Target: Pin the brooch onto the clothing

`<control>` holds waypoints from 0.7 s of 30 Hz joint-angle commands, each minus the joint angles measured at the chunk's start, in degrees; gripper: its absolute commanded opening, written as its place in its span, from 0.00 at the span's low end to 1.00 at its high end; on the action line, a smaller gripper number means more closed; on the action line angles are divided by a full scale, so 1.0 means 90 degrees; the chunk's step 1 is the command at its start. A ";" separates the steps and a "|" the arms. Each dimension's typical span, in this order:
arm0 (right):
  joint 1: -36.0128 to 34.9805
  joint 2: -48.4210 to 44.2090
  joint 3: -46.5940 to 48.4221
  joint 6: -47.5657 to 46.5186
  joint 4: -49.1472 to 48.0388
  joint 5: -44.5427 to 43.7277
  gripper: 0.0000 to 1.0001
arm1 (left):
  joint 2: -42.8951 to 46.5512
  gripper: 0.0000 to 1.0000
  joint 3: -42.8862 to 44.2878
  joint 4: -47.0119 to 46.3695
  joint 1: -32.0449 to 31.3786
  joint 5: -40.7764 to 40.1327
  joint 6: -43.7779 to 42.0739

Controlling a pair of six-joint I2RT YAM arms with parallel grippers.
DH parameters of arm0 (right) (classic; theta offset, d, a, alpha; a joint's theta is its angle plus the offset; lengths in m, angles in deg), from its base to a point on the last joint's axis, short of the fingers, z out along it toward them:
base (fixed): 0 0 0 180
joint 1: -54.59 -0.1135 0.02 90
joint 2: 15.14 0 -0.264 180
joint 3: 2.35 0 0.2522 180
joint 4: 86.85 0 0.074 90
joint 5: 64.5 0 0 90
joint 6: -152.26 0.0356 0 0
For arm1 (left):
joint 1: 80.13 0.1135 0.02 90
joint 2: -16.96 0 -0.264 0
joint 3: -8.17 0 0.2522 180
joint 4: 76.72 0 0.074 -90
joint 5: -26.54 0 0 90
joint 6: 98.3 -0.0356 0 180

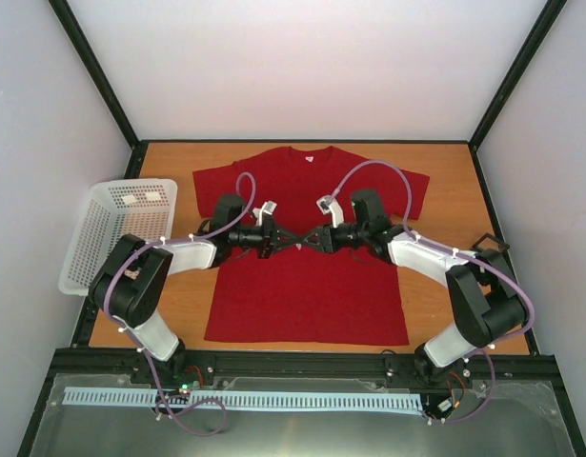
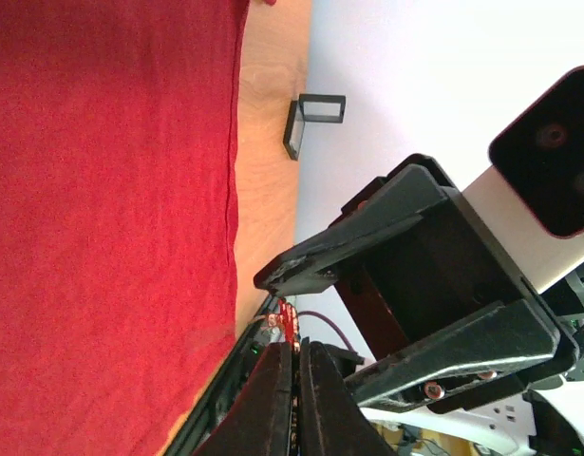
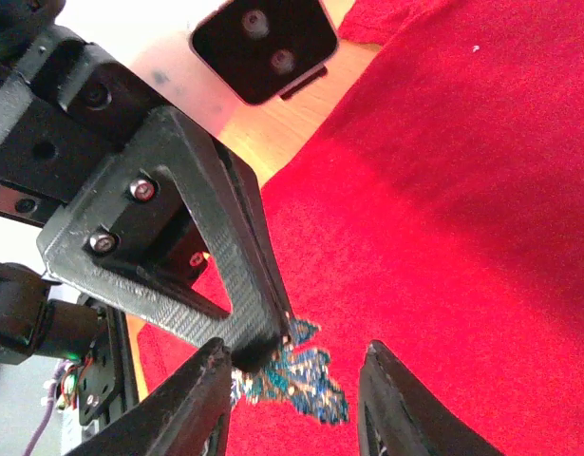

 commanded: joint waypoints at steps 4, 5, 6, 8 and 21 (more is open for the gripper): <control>-0.0113 -0.0765 -0.0128 -0.0228 0.0345 -0.0463 0.45 | 0.0481 0.01 -0.0272 -0.0511 -0.0058 0.0371 0.0442; -0.0118 -0.0977 -0.0194 -0.0389 0.0503 -0.0620 0.57 | 0.0570 0.01 -0.0333 -0.0509 -0.0058 0.0389 0.0494; -0.0118 -0.1193 -0.0269 -0.0578 0.0665 -0.0801 0.65 | 0.0655 0.01 -0.0392 -0.0535 -0.0053 0.0415 0.0555; -0.0113 -0.1604 -0.0381 -0.0996 0.1083 -0.1391 0.76 | 0.0819 0.01 -0.0471 -0.0505 -0.0048 0.0399 0.0583; -0.0364 -0.3459 -0.1234 -0.4876 0.0644 -0.1233 1.00 | 0.1738 0.01 0.0220 0.1623 -0.0058 0.1225 -0.1291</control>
